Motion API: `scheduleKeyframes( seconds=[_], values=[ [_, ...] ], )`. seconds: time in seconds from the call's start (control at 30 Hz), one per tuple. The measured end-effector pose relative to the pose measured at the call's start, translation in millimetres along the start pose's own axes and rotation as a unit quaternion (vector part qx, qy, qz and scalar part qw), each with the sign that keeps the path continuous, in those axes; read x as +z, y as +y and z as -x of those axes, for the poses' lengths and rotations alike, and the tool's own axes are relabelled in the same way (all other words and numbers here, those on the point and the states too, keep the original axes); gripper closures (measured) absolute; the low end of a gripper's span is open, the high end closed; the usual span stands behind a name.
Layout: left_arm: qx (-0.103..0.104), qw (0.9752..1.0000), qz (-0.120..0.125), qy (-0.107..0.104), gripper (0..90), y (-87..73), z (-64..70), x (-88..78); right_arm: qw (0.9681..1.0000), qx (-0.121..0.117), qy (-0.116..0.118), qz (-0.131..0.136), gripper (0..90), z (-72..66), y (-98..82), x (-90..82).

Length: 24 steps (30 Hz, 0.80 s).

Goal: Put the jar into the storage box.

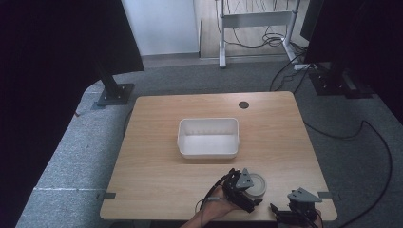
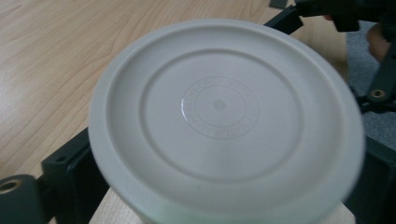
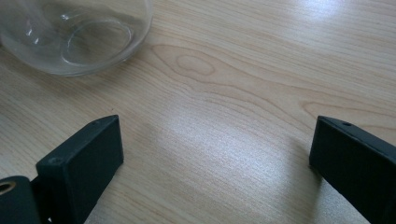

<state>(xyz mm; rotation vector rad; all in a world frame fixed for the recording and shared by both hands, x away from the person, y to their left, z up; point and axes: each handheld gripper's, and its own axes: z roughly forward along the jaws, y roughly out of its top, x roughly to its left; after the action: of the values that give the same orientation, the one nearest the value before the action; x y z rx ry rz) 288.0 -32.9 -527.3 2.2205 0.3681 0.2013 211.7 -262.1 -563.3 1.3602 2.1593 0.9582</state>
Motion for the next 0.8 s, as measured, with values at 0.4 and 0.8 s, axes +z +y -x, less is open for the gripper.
scheduleKeyframes(
  seconds=[0.4,0.8],
  values=[
    [-0.012,0.9999,-0.001,0.007,9.6,2.0,0.1,4.7,1.0000,0.000,0.001,0.000,2.3,0.0,-0.1,0.0],
    [-0.003,0.9995,0.001,0.031,9.7,4.3,-4.3,-8.9,1.0000,-0.001,0.001,0.000,2.4,-0.1,0.0,0.0]
  ],
)
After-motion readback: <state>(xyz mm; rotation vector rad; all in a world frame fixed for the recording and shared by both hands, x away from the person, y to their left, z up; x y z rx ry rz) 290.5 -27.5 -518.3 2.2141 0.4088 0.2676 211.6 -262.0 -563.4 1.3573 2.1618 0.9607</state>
